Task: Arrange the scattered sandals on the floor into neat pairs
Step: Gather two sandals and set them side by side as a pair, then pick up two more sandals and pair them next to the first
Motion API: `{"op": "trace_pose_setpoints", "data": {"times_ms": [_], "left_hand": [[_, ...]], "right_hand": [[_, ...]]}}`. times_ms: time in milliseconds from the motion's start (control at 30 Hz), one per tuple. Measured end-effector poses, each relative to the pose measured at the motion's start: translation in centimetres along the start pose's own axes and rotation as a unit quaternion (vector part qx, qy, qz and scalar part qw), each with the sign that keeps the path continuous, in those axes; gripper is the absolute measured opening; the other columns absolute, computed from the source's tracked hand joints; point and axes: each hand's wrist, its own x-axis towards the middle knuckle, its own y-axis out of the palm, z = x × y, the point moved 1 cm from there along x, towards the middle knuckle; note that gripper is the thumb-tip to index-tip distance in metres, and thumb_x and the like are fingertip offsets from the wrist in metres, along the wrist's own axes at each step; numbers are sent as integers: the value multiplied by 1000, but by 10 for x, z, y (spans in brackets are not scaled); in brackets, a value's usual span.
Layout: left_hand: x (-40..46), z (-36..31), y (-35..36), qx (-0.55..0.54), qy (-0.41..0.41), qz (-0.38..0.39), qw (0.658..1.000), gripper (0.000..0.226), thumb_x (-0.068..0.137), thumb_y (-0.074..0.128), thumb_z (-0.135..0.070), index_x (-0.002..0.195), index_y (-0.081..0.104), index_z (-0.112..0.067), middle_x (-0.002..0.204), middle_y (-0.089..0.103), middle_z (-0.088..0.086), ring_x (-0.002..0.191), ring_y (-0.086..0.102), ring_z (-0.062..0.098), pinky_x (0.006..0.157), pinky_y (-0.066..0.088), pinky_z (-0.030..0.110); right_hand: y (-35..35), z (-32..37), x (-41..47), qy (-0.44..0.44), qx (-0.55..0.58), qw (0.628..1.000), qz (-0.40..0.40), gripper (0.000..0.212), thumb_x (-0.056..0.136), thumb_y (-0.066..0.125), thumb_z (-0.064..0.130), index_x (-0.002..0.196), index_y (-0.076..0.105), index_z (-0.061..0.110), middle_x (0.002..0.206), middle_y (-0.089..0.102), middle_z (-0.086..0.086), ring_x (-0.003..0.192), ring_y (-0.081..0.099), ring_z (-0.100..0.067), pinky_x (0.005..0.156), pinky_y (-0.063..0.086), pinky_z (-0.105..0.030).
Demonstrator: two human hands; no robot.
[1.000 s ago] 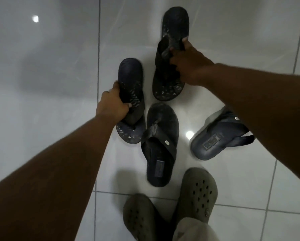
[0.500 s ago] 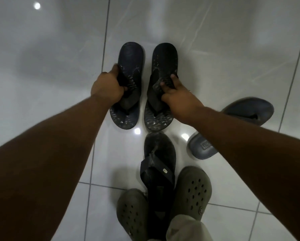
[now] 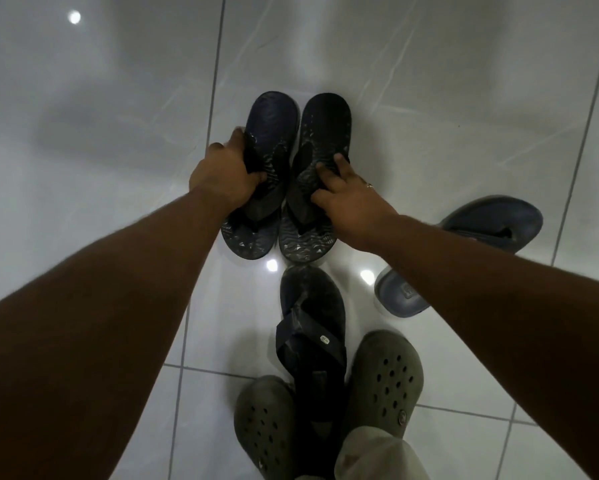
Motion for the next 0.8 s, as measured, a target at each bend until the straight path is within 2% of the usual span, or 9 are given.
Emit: {"op": "trace_pose_setpoints", "data": {"times_ms": [67, 167, 267, 367, 467, 600, 700, 800], "left_hand": [[-13, -1, -3, 0, -30, -48, 998, 81, 83, 58, -61, 147, 29, -20, 132, 48, 25, 117, 53, 46, 91, 48, 54], [-63, 0, 1, -13, -68, -103, 992, 84, 78, 50, -74, 136, 41, -14, 127, 50, 21, 115, 54, 44, 87, 48, 51], [-136, -4, 27, -35, -108, -22, 993, 87, 68, 56, -79, 127, 46, -15, 121, 53, 15, 109, 58, 39, 85, 50, 47], [-194, -14, 65, -41, -108, 120, 986, 87, 68, 69, -68, 135, 41, -19, 129, 49, 11, 115, 57, 34, 90, 49, 45], [-215, -24, 100, -34, -73, 194, 978, 82, 75, 73, -49, 143, 33, -26, 134, 44, 10, 117, 56, 34, 97, 50, 45], [-207, -32, 125, 43, -27, 182, 982, 75, 80, 71, -38, 145, 35, -24, 136, 41, 16, 114, 56, 41, 96, 48, 46], [-205, -48, 136, 39, -10, 169, 985, 69, 79, 73, -38, 140, 44, -23, 131, 44, 15, 109, 58, 40, 94, 49, 45], [-213, -77, 153, 29, 14, 172, 985, 63, 81, 70, -37, 137, 47, -23, 127, 46, 13, 105, 59, 36, 91, 49, 41]], "right_hand": [[-1, -6, -13, 5, 8, 1000, -28, 61, 91, 56, 10, 146, 34, 18, 162, 5, -18, 149, -2, -41, 119, 19, -54], [-3, -22, -48, 48, 4, 999, -20, 69, 92, 57, 11, 151, 23, 17, 162, 4, -21, 149, 1, -41, 120, 16, -52], [-6, -38, -97, 113, -6, 993, 19, 77, 91, 61, 19, 153, 14, 18, 162, -2, -19, 149, -2, -41, 120, 13, -54], [-3, -45, -136, 146, -40, 986, 71, 87, 87, 68, 22, 153, 11, 21, 162, -7, -17, 147, -5, -44, 118, 13, -59], [7, -61, -160, 192, -85, 972, 109, 95, 83, 72, 20, 152, 8, 27, 162, -10, -15, 146, -5, -49, 115, 14, -65], [28, -84, -173, 246, -55, 961, 115, 98, 86, 67, 13, 151, -2, 37, 162, -13, -14, 144, -1, -53, 112, 22, -66], [45, -90, -180, 231, -42, 969, 81, 100, 87, 64, 4, 151, -6, 38, 162, -9, -15, 143, 1, -54, 108, 31, -65], [58, -100, -194, 207, -59, 975, 53, 100, 85, 64, 2, 151, -3, 37, 162, -7, -15, 144, -1, -53, 110, 29, -64]]}}
